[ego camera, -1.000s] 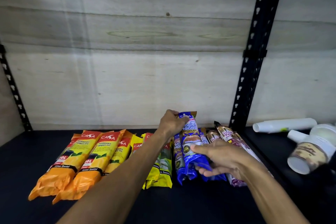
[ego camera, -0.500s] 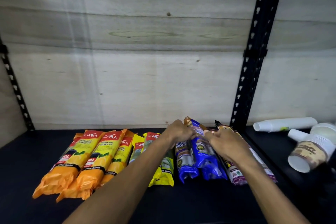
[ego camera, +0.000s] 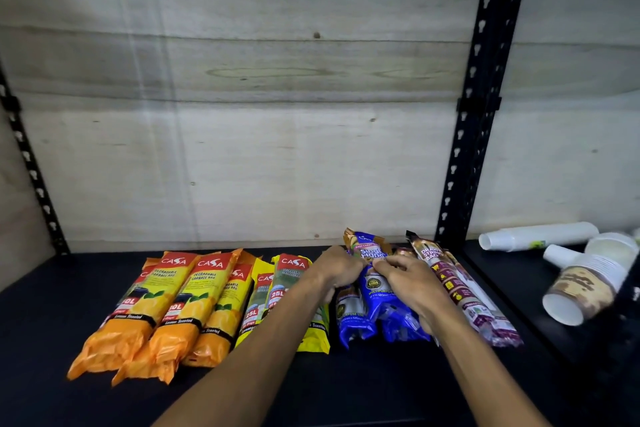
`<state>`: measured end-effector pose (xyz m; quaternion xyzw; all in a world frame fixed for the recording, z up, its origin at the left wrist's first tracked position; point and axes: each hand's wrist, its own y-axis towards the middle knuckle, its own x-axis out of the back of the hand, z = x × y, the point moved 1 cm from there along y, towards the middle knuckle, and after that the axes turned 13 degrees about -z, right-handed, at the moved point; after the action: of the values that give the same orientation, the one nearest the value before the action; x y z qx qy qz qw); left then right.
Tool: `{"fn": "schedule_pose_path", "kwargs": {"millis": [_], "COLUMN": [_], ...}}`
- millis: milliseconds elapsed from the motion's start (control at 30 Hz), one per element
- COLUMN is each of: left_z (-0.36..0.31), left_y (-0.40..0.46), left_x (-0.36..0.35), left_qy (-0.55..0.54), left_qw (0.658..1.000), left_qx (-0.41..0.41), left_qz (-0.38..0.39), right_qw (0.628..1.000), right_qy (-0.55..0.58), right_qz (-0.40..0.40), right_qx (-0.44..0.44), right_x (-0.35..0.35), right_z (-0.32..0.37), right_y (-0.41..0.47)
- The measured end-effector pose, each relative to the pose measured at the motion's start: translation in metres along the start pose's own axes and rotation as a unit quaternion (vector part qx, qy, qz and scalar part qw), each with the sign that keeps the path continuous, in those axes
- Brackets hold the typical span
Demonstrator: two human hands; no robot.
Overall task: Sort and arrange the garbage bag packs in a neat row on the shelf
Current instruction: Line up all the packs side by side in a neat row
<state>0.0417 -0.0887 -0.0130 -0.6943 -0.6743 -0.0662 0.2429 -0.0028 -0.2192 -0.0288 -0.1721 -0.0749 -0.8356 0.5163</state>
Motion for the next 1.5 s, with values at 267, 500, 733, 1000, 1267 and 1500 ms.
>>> {"fn": "schedule_pose_path", "kwargs": {"millis": [267, 500, 733, 1000, 1267, 1500], "left_z": [0.005, 0.009, -0.016, -0.027, -0.032, -0.028], "left_y": [-0.008, -0.014, -0.028, -0.02, -0.015, -0.025], "left_x": [-0.001, -0.004, -0.03, -0.084, -0.091, -0.089], "left_qy": [0.012, 0.07, 0.248, 0.511, 0.553, 0.543], "left_qw": [1.0, 0.994, 0.913, 0.807, 0.779, 0.785], "left_qx": [0.011, -0.078, -0.306, -0.295, -0.29, -0.294], "left_qz": [0.004, -0.036, -0.109, 0.037, 0.061, 0.057], "right_qw": [0.999, 0.996, 0.964, 0.979, 0.98, 0.983], "right_qy": [0.0, -0.083, -0.171, -0.197, -0.191, -0.177], "right_qz": [0.024, 0.017, -0.185, -0.052, -0.058, -0.044], "right_qx": [-0.042, 0.014, 0.087, -0.007, 0.001, 0.009], "right_x": [0.005, 0.015, 0.076, 0.092, 0.094, 0.095], "right_z": [0.004, 0.011, 0.007, -0.029, -0.035, -0.037], "right_y": [-0.008, -0.017, 0.018, 0.044, 0.042, 0.034]}}
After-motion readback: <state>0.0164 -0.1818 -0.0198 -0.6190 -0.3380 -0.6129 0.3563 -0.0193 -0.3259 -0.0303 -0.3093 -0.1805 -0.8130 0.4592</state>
